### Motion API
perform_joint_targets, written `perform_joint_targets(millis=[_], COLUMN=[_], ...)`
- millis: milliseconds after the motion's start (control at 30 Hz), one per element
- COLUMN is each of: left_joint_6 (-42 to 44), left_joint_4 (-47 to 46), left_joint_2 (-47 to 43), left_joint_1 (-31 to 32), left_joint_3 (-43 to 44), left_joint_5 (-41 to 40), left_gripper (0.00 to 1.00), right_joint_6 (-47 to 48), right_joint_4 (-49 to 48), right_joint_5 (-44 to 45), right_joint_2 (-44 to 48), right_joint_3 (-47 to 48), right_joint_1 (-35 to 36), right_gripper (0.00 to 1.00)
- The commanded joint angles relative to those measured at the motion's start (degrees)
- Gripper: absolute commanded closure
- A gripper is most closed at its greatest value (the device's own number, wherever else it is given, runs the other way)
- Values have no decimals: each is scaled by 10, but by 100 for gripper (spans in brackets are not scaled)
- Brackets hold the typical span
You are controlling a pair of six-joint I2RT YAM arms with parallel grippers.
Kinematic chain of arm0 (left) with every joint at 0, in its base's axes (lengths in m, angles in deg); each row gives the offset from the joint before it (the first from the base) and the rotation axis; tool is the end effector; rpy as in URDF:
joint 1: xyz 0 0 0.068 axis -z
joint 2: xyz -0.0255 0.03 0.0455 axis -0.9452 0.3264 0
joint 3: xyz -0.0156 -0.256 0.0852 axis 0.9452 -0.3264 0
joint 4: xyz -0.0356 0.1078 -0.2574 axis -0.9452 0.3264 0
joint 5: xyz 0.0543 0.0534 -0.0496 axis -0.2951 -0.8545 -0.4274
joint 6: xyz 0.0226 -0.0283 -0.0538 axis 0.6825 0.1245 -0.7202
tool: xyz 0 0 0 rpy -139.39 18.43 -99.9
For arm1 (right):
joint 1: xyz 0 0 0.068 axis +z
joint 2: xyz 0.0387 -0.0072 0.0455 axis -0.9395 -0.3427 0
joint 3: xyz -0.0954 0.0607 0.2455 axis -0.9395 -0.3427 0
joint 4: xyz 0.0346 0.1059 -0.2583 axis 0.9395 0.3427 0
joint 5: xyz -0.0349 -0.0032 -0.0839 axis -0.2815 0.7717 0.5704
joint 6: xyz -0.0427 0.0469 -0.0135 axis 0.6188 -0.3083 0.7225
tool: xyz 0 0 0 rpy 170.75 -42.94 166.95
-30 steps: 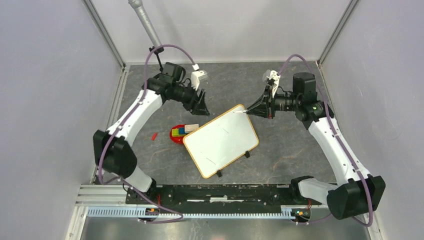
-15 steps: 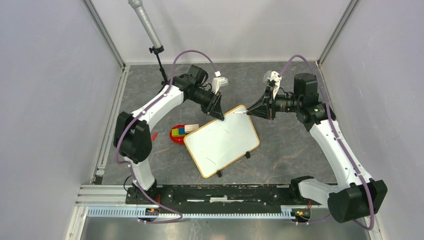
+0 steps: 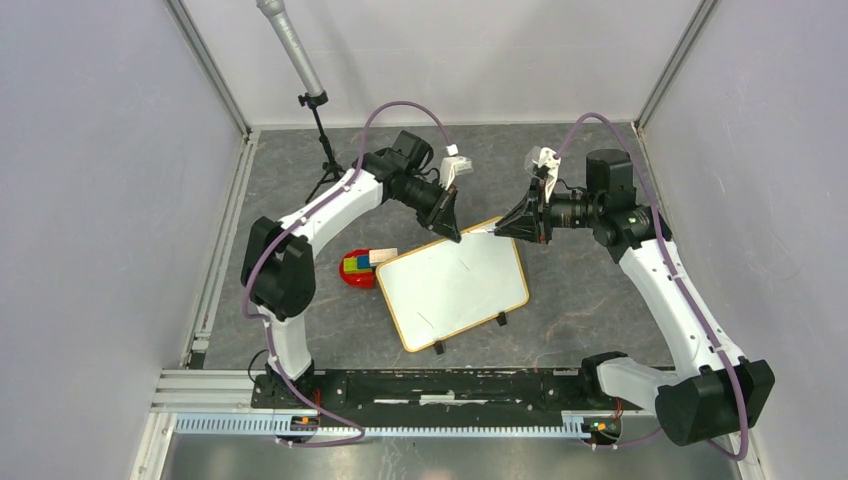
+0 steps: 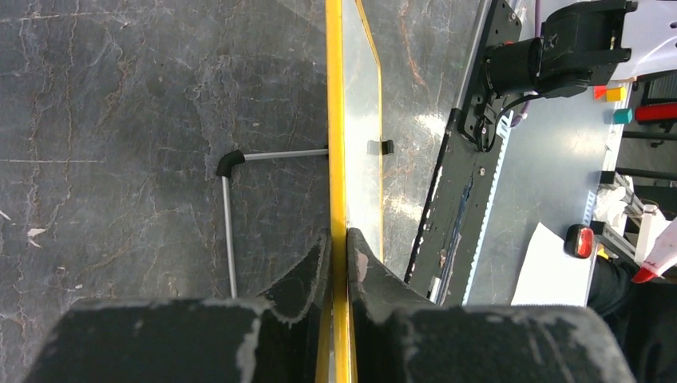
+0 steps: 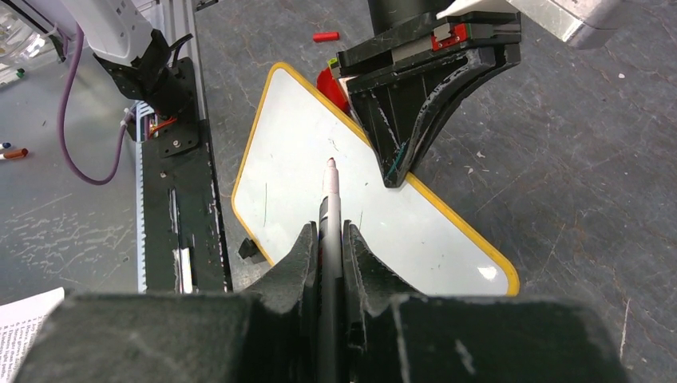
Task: Write a sentence on the whiteboard
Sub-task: Move the whiteboard to the center of the board.
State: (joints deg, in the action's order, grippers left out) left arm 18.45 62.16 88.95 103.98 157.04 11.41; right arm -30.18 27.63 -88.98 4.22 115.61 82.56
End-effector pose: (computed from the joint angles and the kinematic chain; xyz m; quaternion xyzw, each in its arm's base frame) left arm 0.3389 -0.2656 0.2579 0.4082 0.7849 -0.4407 0.1518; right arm 0.2475 0.1005 0.3510 -0.4102 0.6811 0.4372 0.4203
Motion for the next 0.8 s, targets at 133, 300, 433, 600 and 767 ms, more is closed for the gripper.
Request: perform_joint_targets(millis=[133,300,433,600,767], left_joint_6=[8,-2,3,38,61], left_joint_4=[45,40,60,108,110], left_joint_2=[-28,-117,-184,-258,-308], left_joint_1=[0,-46,-101,-187,-225], left_joint_3=[51,19,-35,-115,-202], left_joint_5=[-25,-48,-58,-36,-26], left_gripper=[49,23,13,12,13], right_joint_6=[22,52,60,65,62], right_joint_4=[19,46,44,35,-5], right_joint_5=[-9,17,45,94,143], right_joint_2=[14,14,14,-1,-24], right_joint_3=[-4,-13,-14,0,6], right_joint_1=[2,21,54,117,175], right_gripper=[100,100,100,100,100])
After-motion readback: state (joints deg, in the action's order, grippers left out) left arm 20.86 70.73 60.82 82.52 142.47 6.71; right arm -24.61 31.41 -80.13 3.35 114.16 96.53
